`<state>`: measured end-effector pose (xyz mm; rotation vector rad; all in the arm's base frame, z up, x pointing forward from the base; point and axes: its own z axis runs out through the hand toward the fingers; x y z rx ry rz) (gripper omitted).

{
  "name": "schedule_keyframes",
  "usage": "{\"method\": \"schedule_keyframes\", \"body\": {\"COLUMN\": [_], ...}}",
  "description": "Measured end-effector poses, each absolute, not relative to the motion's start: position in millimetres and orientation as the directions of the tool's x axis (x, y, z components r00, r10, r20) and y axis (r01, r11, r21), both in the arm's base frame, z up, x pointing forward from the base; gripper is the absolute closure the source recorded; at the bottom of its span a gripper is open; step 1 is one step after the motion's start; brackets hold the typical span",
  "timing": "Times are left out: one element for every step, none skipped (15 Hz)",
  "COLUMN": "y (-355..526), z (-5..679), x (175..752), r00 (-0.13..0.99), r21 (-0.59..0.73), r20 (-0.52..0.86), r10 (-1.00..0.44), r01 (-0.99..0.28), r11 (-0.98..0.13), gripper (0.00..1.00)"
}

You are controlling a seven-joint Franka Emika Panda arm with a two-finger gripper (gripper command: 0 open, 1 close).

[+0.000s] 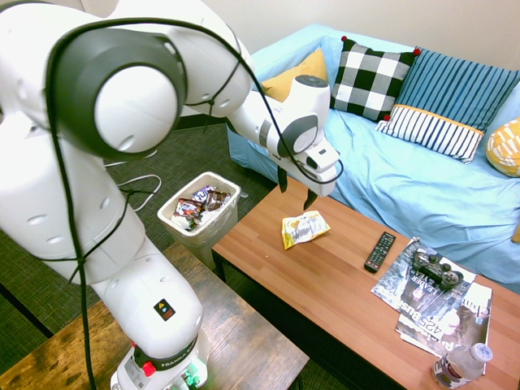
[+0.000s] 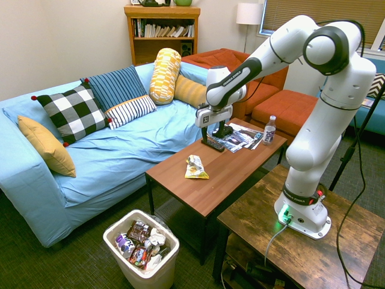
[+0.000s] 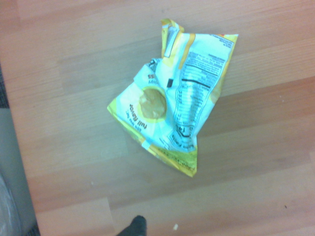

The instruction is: Throw the chip bag in the trash bin

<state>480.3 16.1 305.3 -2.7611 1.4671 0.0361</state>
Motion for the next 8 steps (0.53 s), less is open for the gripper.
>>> {"method": "schedule_keyframes", "body": {"y": [14, 13, 13, 16, 20, 25, 30, 32], "z": [295, 285, 274, 262, 250, 238, 225, 212], "x": [494, 509, 522, 535, 546, 555, 564, 570], "r00": [0.535, 0.513, 0.498, 0.487, 0.481, 0.475, 0.468, 0.462], "r21": [0.007, 0.014, 0.022, 0.031, 0.040, 0.050, 0.064, 0.080], "r20": [-0.037, -0.045, -0.051, -0.057, -0.062, -0.066, -0.070, -0.073], "r10": [-0.844, -0.857, -0.866, -0.872, -0.874, -0.878, -0.881, -0.884], "r01": [-0.845, -0.858, -0.866, -0.872, -0.874, -0.877, -0.879, -0.881], "r11": [-0.535, -0.514, -0.499, -0.489, -0.484, -0.478, -0.472, -0.467], "gripper": [0.00, 0.00, 0.00, 0.00, 0.00, 0.00, 0.00, 0.00]}}
